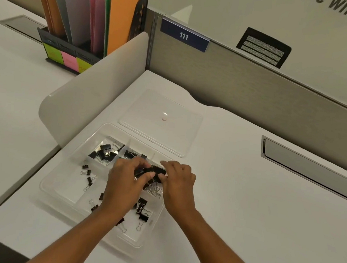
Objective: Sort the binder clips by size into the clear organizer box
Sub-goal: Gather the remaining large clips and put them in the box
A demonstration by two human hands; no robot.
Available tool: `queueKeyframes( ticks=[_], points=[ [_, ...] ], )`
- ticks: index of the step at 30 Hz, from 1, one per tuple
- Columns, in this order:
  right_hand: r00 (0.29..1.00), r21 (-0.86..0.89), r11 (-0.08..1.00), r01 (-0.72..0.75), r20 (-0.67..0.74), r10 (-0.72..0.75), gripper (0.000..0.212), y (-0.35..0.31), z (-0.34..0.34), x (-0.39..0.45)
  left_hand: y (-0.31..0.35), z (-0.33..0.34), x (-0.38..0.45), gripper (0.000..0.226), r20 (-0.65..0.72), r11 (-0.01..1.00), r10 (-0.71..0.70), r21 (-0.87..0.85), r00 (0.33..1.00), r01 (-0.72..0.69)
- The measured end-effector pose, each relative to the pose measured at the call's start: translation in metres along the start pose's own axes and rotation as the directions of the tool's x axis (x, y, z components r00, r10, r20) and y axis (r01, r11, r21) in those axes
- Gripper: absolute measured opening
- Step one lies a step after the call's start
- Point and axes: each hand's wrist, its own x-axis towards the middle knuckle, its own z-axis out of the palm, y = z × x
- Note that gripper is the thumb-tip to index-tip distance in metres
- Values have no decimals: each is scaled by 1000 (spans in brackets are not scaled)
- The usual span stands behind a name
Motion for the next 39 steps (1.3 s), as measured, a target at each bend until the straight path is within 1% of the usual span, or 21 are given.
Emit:
queueKeyframes(
  ticks=[2, 4, 7, 9, 12, 14, 16, 19, 21, 24, 27, 29, 31, 34, 36, 38, 39],
  points=[
    [997, 86, 994, -65, -25, 67, 36, 5, -4, -7, -1, 10, 18, 18, 51, 994, 43, 101, 998, -48],
    [993, 142, 986, -88, -60, 98, 36, 10, -9, -16, 2, 19, 32, 15, 107, 968, 125, 203, 986, -144],
    [987, 213, 969, -123, -77, 142, 37, 17, -10, -31, 8, 31, 44, 12, 244, 886, 273, 314, 931, -342],
    [984, 243, 960, -137, -79, 161, 36, 22, -9, -38, 7, 40, 48, 12, 323, 832, 323, 352, 890, -430],
    [984, 276, 951, -143, -65, 167, 36, 29, -9, -43, 7, 52, 50, 16, 428, 775, 320, 395, 845, -493],
    [985, 304, 941, -145, -48, 167, 36, 31, -10, -44, 9, 57, 51, 20, 467, 719, 296, 465, 833, -516],
    [987, 331, 933, -140, -29, 159, 36, 34, -11, -43, 10, 58, 52, 23, 480, 687, 263, 516, 837, -512],
    [989, 394, 908, -139, 4, 150, 38, 36, -12, -39, 12, 56, 48, 31, 482, 672, 205, 564, 852, -480],
    [990, 437, 889, -135, 16, 142, 38, 37, -11, -37, 13, 53, 42, 34, 467, 673, 197, 575, 862, -465],
    [991, 509, 851, -128, 34, 129, 38, 38, -10, -40, 10, 47, 25, 39, 413, 711, 228, 548, 882, -440],
    [997, 568, 819, -76, 16, 82, 36, 39, -12, -43, 5, 37, 5, 36, 307, 752, 244, 540, 920, -379],
    [998, 587, 808, -56, 4, 65, 33, 38, -12, -44, -1, 27, -10, 32, 240, 757, 247, 556, 939, -342],
    [999, 571, 820, -45, 24, 38, 37, 36, -9, -49, -11, 14, -21, 29, 165, 754, 261, 580, 951, -308],
    [992, 523, 850, -67, 123, 2, 55, 35, -5, -51, -28, -16, -24, 34, 23, 735, 218, 654, 976, -180],
    [987, 523, 847, -92, 158, 9, 60, 33, -6, -50, -43, -41, -15, 39, -77, 703, 171, 708, 982, -67],
    [986, 511, 853, -106, 164, 24, 62, 29, -8, -48, -57, -64, 0, 43, -130, 680, 113, 733, 985, 19],
    [986, 502, 857, -117, 163, 39, 62, 27, -9, -47, -63, -72, 9, 44, -126, 683, 78, 730, 989, 39]
  ],
)
